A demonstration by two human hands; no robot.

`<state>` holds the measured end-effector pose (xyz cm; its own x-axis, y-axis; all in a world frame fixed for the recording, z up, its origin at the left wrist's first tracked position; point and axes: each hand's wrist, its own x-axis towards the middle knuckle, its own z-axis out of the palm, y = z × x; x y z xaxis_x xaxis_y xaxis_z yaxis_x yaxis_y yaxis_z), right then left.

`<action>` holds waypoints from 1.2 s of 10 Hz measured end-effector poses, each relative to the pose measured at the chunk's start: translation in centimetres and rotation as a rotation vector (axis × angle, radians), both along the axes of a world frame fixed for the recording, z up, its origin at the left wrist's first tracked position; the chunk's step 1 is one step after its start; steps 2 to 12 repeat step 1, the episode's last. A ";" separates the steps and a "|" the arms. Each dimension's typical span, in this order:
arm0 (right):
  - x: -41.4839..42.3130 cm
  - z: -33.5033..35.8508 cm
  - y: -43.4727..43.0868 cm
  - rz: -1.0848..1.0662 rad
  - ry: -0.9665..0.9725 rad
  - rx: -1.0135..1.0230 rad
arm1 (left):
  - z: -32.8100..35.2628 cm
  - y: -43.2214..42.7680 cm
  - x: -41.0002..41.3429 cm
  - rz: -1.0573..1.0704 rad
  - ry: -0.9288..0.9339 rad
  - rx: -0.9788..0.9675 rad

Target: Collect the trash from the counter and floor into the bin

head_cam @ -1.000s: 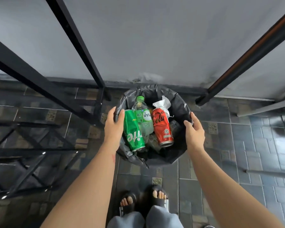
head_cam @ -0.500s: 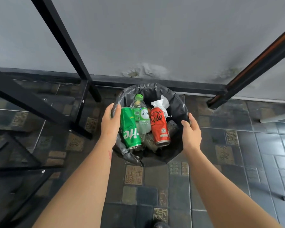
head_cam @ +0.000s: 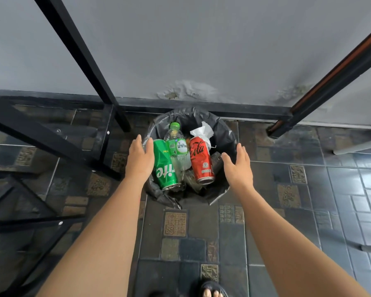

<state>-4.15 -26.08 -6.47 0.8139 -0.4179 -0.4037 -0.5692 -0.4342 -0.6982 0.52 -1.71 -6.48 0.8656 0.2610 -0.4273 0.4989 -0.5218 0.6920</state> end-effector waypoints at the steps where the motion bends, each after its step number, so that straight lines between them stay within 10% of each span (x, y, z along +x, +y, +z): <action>1: -1.1 3.6 0.1 0.063 0.006 -0.109 | 3.7 -0.6 -0.7 -0.109 -0.015 0.152; 12: -1.1 3.6 0.1 0.063 0.006 -0.109 | 3.7 -0.6 -0.7 -0.109 -0.015 0.152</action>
